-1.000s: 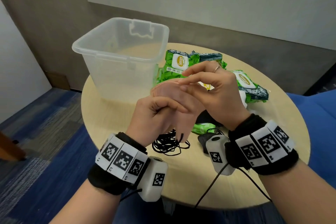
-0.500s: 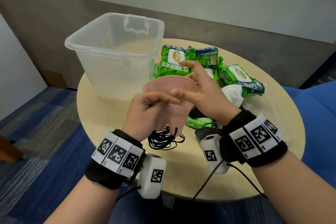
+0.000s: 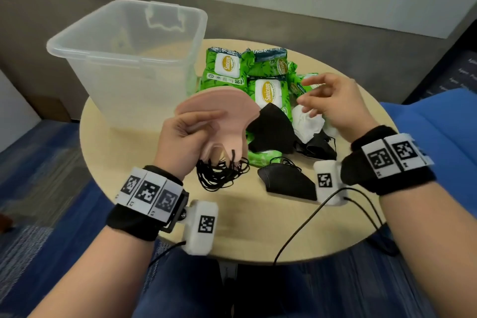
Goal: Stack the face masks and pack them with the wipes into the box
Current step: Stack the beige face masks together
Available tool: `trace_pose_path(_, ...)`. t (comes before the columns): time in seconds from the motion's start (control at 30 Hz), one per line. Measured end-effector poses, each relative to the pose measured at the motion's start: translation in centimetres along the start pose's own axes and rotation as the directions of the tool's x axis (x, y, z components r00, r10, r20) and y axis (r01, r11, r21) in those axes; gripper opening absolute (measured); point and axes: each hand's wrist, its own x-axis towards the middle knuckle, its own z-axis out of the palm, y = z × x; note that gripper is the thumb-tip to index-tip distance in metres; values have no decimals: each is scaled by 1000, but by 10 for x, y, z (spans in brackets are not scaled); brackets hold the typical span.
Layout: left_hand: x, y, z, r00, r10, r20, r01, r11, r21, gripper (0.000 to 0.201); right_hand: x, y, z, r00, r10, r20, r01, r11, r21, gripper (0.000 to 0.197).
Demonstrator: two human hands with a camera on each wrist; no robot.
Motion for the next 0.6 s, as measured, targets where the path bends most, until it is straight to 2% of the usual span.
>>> trace_pose_path(0.17,2,-9,-2,999,-29,-45,29,1000,3,29,23,53,-26,983,184,-13,-182,951,-249,25)
trace_pose_path(0.33,4,-17,-1,997,-53,-57,53,999,1,30,35,78,-16,970,242,-27,-224,843,-489,49)
trace_pose_path(0.43,4,-18,-1,997,-52,-61,52,999,-2,33,42,86,-8,968,250,-4,-209,800,-563,56)
trace_pose_path(0.6,4,-20,1,998,-56,-38,57,998,12,30,51,96,4,950,310,29,-242,794,-558,44)
